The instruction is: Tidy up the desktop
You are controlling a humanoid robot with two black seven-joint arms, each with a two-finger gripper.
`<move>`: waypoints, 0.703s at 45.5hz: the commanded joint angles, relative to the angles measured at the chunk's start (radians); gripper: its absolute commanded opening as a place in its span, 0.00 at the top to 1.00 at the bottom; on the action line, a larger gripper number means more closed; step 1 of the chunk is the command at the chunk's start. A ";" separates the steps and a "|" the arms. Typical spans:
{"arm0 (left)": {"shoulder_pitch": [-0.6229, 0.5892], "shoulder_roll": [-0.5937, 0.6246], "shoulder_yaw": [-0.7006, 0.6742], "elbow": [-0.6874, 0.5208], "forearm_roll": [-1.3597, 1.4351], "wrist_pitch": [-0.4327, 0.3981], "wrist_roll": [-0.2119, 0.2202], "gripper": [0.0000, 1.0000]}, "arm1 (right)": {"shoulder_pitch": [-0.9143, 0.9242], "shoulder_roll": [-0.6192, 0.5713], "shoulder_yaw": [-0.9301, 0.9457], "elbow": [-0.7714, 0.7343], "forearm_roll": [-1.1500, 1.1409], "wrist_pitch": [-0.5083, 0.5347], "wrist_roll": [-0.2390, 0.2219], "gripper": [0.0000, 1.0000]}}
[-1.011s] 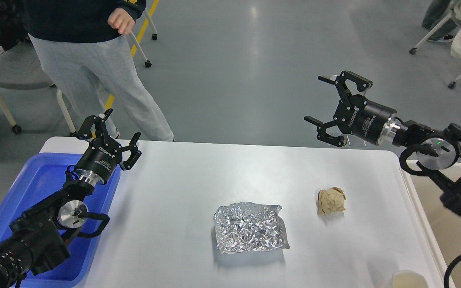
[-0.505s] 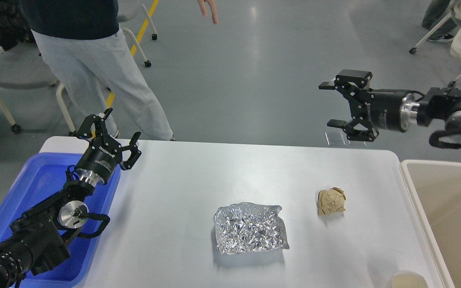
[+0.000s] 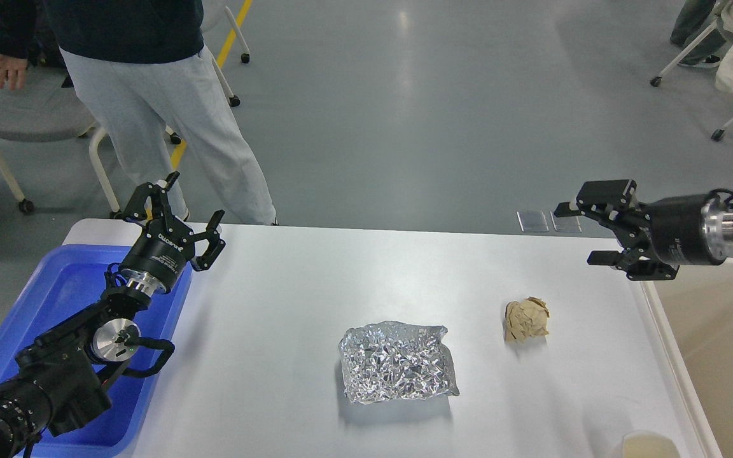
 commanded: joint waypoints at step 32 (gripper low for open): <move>0.000 -0.001 -0.001 0.000 0.000 0.000 0.000 0.00 | -0.281 -0.362 -0.091 0.221 -0.522 -0.018 0.072 0.01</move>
